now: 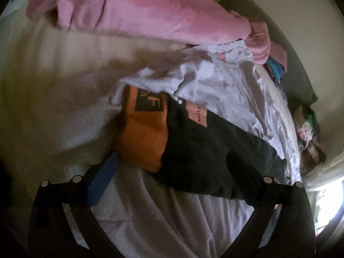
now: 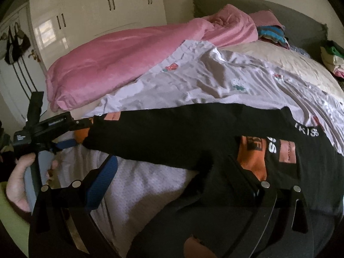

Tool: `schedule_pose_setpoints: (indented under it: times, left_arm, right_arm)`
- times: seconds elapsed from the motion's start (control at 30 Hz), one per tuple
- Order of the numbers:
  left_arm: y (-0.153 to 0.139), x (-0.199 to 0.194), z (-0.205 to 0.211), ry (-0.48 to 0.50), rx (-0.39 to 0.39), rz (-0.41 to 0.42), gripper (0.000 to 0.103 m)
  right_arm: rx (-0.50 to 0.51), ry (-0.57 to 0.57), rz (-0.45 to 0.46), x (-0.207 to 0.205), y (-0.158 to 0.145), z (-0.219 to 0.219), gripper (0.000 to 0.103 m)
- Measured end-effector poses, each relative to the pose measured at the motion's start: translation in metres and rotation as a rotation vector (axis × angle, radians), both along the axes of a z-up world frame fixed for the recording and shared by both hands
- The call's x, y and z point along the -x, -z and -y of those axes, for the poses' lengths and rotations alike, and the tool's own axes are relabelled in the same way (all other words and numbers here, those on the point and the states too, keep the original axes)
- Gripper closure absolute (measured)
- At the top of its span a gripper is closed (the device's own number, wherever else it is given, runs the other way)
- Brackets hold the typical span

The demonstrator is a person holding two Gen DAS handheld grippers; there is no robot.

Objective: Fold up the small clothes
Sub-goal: 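Close the left gripper on the other sleeve's orange cuff, then lift the sleeve with the left gripper and lay it across the body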

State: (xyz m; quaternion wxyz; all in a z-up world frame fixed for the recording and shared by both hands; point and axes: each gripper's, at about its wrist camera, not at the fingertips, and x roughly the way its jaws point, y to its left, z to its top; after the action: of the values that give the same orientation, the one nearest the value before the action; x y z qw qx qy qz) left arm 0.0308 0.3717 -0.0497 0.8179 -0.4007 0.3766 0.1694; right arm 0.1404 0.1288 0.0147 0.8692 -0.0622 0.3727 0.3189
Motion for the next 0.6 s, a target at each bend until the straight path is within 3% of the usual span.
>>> schedule_pose_setpoints:
  times: [0.17, 0.37, 0.43, 0.47, 0.6]
  left_arm:
    - [0.001, 0.000, -0.003, -0.048, -0.011, 0.055, 0.011]
    - [0.002, -0.001, -0.011, -0.099, -0.038, 0.077, 0.056]
    - [0.001, -0.002, -0.013, -0.111, -0.064, 0.072, 0.087]
    - [0.000, -0.002, -0.014, -0.113, -0.074, 0.075, 0.092]
    - [-0.014, 0.000, -0.009, -0.094, -0.101, 0.133, 0.095]
  right_arm:
    - [-0.028, 0.046, -0.015, -0.005, 0.000, 0.018, 0.004]
    - [-0.055, 0.090, -0.031, -0.010, 0.000, 0.035, 0.004]
    - [-0.060, 0.100, -0.034, -0.009, 0.000, 0.040, 0.004]
    - [-0.061, 0.105, -0.035, -0.010, 0.001, 0.042, 0.004]
    - [-0.070, 0.126, -0.039, -0.010, 0.000, 0.051, 0.004]
